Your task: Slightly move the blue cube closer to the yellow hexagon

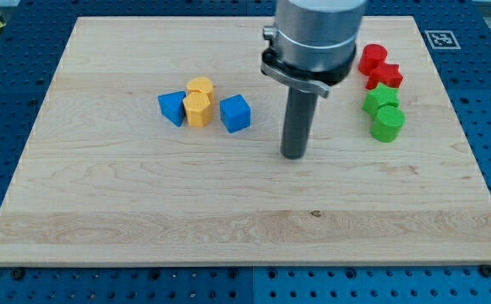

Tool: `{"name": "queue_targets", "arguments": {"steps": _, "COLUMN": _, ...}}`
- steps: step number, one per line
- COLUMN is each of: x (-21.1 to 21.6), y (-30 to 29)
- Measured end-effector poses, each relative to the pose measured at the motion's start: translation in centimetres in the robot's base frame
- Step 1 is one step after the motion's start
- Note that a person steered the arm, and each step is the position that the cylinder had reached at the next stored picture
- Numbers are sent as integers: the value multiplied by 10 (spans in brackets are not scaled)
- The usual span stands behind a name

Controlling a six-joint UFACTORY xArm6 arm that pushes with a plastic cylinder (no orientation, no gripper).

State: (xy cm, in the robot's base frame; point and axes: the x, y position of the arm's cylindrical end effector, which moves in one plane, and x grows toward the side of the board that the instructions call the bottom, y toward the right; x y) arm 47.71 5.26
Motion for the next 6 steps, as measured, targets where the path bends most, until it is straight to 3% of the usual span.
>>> {"name": "queue_targets", "arguments": {"steps": 4, "x": -36, "y": -44}}
{"name": "queue_targets", "arguments": {"steps": 6, "x": -55, "y": -29}}
